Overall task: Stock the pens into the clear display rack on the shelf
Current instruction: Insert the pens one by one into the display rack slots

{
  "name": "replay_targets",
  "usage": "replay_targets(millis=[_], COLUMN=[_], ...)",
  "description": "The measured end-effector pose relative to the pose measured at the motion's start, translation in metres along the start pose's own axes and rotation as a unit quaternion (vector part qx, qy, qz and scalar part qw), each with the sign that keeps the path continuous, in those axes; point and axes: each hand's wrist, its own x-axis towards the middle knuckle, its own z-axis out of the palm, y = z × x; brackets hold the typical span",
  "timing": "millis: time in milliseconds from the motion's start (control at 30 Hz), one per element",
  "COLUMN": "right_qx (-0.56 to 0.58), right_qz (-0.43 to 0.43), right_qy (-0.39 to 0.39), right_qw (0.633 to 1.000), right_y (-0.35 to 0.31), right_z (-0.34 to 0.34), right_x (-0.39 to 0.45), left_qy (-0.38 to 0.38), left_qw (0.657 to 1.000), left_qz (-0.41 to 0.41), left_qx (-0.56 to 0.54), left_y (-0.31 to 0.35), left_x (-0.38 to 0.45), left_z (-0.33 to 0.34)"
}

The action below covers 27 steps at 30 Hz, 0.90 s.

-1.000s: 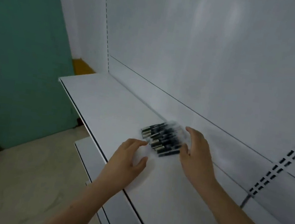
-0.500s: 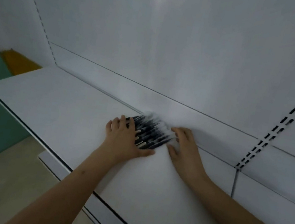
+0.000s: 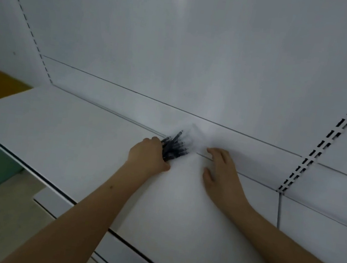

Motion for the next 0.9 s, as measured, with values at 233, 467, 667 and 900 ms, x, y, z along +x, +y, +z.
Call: replay_targets(millis=[233,467,667,900], right_qx=[-0.023,-0.045,-0.022,0.007], right_qz=[0.004,0.009,0.012,0.082], right_qy=[0.005,0.002,0.024,0.096], right_qw=[1.0,0.999,0.999,0.992], right_y=[0.001,-0.003,-0.014,-0.031], right_z=[0.003,0.003,-0.01,-0.077], right_x=[0.0,-0.002,-0.009,-0.06], left_qy=[-0.031,-0.034,-0.047,-0.102], left_qw=[0.998,0.999,0.898,0.82], left_qz=[0.005,0.022,0.051,0.144], left_qx=[0.058,-0.031,-0.434,-0.545], left_y=[0.006,-0.014,-0.024,0.019], left_x=[0.001,-0.011,-0.034,-0.066], left_z=[-0.016,-0.017,-0.017,0.01])
